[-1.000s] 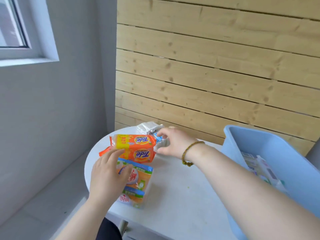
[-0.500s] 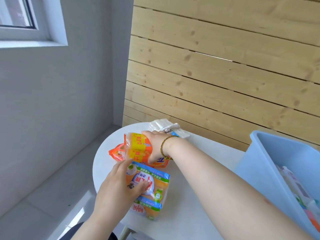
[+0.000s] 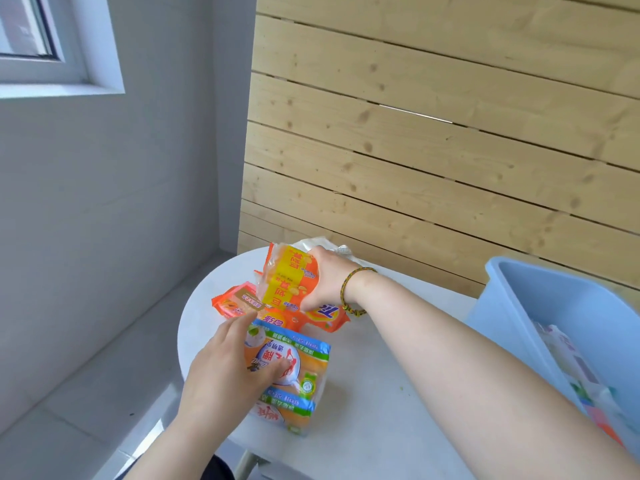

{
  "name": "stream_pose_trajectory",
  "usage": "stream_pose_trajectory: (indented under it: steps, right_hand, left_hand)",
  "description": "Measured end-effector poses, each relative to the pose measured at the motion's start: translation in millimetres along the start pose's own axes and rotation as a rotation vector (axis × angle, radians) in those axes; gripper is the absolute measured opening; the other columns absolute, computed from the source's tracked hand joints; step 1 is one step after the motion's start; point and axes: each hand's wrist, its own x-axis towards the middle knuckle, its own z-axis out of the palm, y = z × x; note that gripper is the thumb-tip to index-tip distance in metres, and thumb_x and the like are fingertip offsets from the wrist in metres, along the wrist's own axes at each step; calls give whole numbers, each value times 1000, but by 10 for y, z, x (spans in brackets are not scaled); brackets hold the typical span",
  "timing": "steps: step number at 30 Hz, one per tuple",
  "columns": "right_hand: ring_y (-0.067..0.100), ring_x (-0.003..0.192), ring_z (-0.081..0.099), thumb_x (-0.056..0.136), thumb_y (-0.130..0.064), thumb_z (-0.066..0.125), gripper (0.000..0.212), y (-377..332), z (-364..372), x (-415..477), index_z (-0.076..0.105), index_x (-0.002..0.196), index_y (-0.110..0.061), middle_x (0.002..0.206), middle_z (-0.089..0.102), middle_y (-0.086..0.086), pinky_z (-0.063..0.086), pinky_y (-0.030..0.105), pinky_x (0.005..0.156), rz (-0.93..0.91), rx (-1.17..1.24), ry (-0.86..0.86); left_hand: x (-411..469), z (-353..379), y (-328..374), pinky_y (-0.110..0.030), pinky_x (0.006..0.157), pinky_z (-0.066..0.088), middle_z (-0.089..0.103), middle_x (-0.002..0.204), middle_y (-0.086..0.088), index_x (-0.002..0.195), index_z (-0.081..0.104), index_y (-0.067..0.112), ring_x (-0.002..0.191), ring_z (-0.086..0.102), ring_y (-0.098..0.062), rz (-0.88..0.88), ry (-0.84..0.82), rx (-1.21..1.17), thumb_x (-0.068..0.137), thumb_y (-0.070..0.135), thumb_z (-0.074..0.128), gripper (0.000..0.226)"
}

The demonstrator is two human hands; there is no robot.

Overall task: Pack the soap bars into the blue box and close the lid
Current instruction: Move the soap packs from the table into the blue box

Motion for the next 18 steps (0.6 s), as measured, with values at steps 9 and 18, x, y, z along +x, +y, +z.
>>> stream_pose_trajectory:
  steps: [9, 18]
  right_hand:
    - [15, 86, 56, 65, -22, 80, 75, 216, -752, -530, 39, 128, -12, 106, 58, 3, 48, 27, 71, 26, 271, 145]
    - [9, 74, 56, 65, -19, 79, 74, 1028, -1579, -1575, 42, 129, -17, 97, 56, -5, 46, 16, 58, 128, 151, 347]
  left_hand:
    - [16, -26, 499, -35, 95, 36, 50, 132, -2, 125, 46, 23, 122, 44, -21, 179, 95, -96, 75, 28, 66, 54]
    - [-119, 510, 1411, -19, 83, 28, 50, 109, 13, 118, 51, 25, 110, 46, -7, 388, -75, -208, 79, 31, 60, 40]
